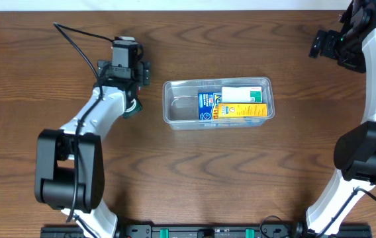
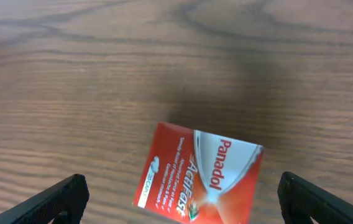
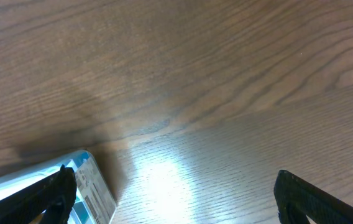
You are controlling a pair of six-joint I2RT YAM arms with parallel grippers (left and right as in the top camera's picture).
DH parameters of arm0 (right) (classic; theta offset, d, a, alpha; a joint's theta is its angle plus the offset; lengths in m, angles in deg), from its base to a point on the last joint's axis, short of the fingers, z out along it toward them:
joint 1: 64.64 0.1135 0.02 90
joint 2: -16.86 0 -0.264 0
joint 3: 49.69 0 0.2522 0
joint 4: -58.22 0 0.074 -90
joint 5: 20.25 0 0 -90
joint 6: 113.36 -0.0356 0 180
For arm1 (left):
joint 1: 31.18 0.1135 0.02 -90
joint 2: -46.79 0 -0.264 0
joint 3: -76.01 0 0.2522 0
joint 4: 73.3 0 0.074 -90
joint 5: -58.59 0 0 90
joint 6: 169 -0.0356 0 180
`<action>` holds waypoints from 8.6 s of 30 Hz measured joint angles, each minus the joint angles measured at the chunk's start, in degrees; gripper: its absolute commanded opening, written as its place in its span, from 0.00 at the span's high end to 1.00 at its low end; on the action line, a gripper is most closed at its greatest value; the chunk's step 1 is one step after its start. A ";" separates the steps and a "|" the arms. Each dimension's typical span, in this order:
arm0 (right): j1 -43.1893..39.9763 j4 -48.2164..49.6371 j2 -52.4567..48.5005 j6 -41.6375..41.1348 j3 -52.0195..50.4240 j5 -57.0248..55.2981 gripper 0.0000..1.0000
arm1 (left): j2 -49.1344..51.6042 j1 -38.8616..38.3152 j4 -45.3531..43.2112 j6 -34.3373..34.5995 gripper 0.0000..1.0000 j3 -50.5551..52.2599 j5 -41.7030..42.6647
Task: Pack container
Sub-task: 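Lower the left gripper onto the red Panadol box and grasp it, then lift the red Panadol box and carry it over the container, then lower the red Panadol box into the container's left end and release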
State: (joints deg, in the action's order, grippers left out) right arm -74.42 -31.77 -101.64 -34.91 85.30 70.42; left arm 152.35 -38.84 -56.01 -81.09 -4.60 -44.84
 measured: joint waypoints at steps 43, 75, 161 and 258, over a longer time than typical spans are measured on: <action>0.00 0.00 0.00 0.00 0.00 0.00 0.01 | 7.28 0.15 -3.56 -2.49 0.02 0.00 6.86; 0.00 0.00 0.00 0.00 0.00 0.00 0.01 | 7.28 3.91 -6.36 -6.38 0.02 0.00 9.22; 0.00 0.00 0.00 0.00 0.00 0.00 0.01 | -17.42 -8.87 11.65 5.49 0.29 -0.26 11.80; 0.00 -0.02 0.00 0.00 0.00 0.00 0.01 | -5.79 -25.24 18.73 19.02 0.05 -0.26 5.66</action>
State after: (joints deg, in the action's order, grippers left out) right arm -74.42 -31.79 -101.64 -34.91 85.30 70.42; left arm 146.56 -64.09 -37.28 -62.07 -4.86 -39.18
